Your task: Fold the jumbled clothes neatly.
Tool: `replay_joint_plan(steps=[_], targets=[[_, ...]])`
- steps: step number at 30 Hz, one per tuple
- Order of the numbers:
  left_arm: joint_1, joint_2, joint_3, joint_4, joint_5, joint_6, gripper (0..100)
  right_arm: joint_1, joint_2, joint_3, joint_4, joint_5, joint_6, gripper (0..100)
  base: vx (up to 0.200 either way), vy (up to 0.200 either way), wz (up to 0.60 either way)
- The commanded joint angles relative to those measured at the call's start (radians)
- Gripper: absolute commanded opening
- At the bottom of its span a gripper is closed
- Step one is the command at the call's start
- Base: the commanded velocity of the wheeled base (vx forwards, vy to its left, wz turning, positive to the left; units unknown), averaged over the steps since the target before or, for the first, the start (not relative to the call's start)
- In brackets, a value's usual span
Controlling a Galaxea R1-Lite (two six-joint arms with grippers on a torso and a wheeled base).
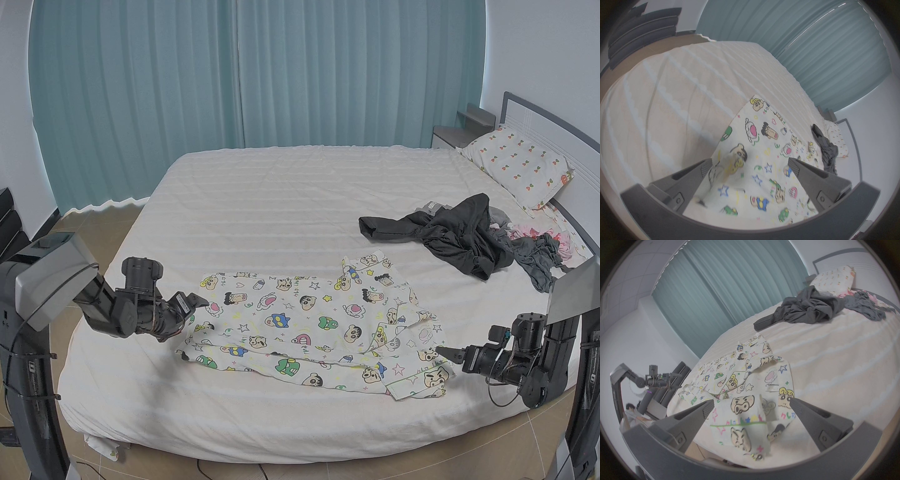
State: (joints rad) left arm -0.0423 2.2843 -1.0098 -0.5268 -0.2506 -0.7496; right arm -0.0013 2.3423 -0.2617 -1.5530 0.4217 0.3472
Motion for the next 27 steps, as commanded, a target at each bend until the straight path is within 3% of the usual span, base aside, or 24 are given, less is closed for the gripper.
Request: replay_joint_plan(steps=[1, 4, 7, 11, 16, 27], targets=[[0.052, -0.215, 0.298, -0.185, -0.151, 0.004, 100, 0.149, -0.193, 0.168, -0.009, -0.061, 0.210, 100, 0.000, 0.000, 0.00], [0.047, -0.246, 0.447, -0.332, -0.154, -0.007, 100, 0.253, -0.193, 0.180, -0.009, -0.155, 0.308, 100, 0.000, 0.000, 0.00], [0.021, -0.249, 0.640, -0.549, -0.159, -0.033, 100, 0.372, -0.133, 0.168, -0.009, -0.294, 0.395, 100, 0.000, 0.000, 0.00], [0.007, -0.246, 0.728, -0.691, -0.156, -0.080, 100, 0.454, -0.051, 0.159, -0.009, -0.376, 0.446, 100, 0.000, 0.000, 0.00], [-0.014, -0.224, 0.764, -0.730, -0.164, -0.083, 100, 0.494, 0.026, 0.113, -0.009, -0.432, 0.507, 100, 0.000, 0.000, 0.00], [-0.017, -0.152, 0.772, -0.777, -0.154, -0.079, 100, 0.478, 0.115, -0.008, 0.001, -0.446, 0.509, 100, 0.000, 0.000, 0.00]])
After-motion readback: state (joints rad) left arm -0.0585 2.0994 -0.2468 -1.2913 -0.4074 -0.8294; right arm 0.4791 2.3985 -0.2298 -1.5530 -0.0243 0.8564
